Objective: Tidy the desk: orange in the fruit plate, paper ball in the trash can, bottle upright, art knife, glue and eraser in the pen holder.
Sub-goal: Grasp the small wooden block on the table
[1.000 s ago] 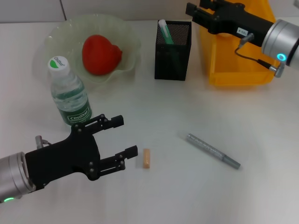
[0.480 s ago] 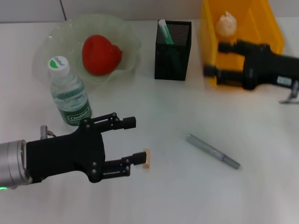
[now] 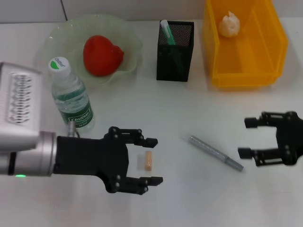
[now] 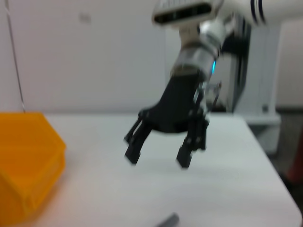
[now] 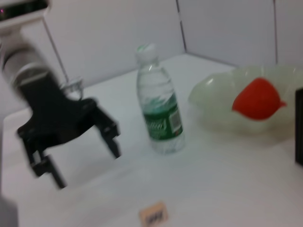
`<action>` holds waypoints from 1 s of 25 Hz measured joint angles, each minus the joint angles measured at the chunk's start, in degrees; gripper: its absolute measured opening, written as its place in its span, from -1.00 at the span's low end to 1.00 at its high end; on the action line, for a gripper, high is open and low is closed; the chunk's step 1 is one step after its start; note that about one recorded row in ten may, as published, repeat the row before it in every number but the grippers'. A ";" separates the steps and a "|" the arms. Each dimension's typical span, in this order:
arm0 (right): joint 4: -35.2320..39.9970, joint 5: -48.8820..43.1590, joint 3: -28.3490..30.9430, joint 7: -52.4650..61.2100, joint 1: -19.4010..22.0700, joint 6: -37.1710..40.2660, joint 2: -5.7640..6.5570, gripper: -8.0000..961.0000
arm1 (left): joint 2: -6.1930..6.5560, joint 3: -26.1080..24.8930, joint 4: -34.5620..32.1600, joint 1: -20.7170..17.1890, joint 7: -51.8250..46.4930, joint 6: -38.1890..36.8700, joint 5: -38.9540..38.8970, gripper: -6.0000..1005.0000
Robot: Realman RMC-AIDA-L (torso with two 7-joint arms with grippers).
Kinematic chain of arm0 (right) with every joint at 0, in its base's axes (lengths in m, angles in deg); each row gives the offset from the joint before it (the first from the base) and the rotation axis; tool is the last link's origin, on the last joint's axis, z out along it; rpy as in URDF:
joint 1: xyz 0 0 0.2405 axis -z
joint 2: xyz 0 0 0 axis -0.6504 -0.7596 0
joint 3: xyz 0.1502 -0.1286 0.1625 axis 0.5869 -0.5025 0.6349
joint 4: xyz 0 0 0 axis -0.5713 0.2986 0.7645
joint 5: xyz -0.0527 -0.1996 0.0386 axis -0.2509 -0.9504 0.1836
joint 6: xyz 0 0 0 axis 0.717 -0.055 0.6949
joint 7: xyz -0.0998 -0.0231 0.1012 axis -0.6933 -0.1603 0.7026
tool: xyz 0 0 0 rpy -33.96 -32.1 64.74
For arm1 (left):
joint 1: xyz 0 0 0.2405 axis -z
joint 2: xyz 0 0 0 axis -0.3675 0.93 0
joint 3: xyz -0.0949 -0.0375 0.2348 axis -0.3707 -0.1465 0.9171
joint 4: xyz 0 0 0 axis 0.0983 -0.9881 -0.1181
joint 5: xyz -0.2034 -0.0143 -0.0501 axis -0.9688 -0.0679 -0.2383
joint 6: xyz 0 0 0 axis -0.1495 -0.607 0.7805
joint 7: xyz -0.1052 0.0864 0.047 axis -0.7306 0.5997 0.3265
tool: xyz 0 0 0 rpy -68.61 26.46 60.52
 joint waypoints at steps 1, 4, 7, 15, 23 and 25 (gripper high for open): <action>-0.16 -1.37 0.50 -0.82 0.19 0.75 -0.01 0.74 | 0.02 0.97 -2.40 0.01 -1.90 0.54 1.94 0.21; -0.32 -5.30 1.47 -1.29 0.71 2.09 -0.15 0.74 | -0.02 3.01 -7.95 1.35 -7.94 1.12 7.13 0.21; -0.51 -7.28 3.06 -1.02 1.47 2.39 -0.26 0.74 | -0.05 5.76 -14.00 5.01 -16.40 1.02 13.53 0.20; -0.51 -7.35 7.75 -0.96 2.11 4.60 -0.28 0.74 | -0.18 10.71 -15.30 12.67 -24.25 1.33 25.14 0.19; -0.50 -7.28 7.33 -0.95 1.88 4.78 -0.26 0.74 | -0.41 11.65 -10.65 17.25 -24.08 2.60 27.98 0.18; -0.49 -7.28 7.28 -0.94 1.86 4.81 -0.26 0.74 | -0.42 11.71 -6.85 19.09 -23.15 3.72 28.32 0.18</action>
